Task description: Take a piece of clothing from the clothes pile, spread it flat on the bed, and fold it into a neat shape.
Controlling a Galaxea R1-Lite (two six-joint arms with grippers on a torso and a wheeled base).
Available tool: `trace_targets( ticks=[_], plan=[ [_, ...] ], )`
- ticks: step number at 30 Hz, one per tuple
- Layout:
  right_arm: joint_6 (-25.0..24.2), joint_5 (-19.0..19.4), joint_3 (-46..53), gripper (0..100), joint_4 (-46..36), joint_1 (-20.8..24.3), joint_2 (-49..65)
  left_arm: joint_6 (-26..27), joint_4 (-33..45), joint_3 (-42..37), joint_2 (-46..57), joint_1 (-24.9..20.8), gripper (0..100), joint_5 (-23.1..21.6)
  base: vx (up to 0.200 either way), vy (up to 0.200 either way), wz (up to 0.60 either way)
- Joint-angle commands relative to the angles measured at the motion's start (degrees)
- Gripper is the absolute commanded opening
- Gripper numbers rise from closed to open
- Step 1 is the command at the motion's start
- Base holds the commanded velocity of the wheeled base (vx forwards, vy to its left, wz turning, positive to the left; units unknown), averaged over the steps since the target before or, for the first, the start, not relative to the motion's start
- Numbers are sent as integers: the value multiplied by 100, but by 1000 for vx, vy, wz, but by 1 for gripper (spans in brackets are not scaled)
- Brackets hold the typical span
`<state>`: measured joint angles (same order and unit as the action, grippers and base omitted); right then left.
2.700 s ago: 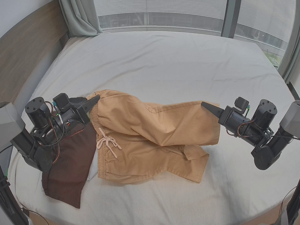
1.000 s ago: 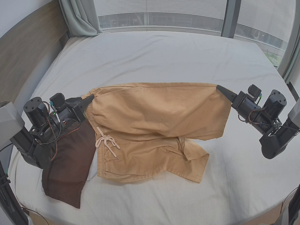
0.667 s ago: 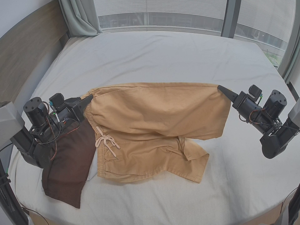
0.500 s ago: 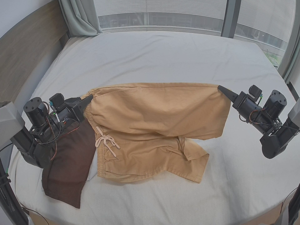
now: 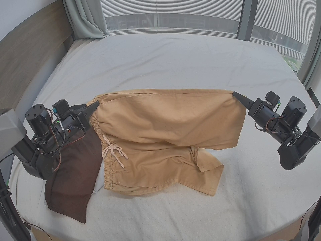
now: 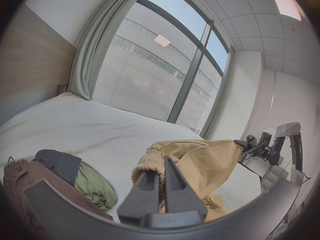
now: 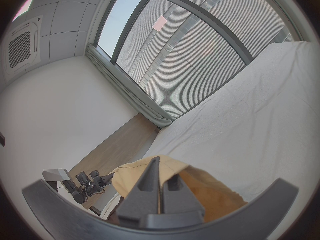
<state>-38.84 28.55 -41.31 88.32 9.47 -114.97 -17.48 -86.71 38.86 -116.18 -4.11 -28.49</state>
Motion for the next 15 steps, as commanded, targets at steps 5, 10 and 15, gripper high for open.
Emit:
trace_targets(
  ticks=[5, 10, 15],
  plan=[
    [-1, -7, 1, 0, 1, 2, -8, -10, -4, 25, -2, -11, 0, 1, 0, 0, 0],
    [-1, -34, -43, 0, 1, 37, 18, -18, -4, 16, 7, -2, 0, 10, 0, 0, 0],
    [8, -34, -87, 0, 1, 46, -8, -36, -4, -2, -19, 7, 0, 10, 0, 0, 0]
  ],
)
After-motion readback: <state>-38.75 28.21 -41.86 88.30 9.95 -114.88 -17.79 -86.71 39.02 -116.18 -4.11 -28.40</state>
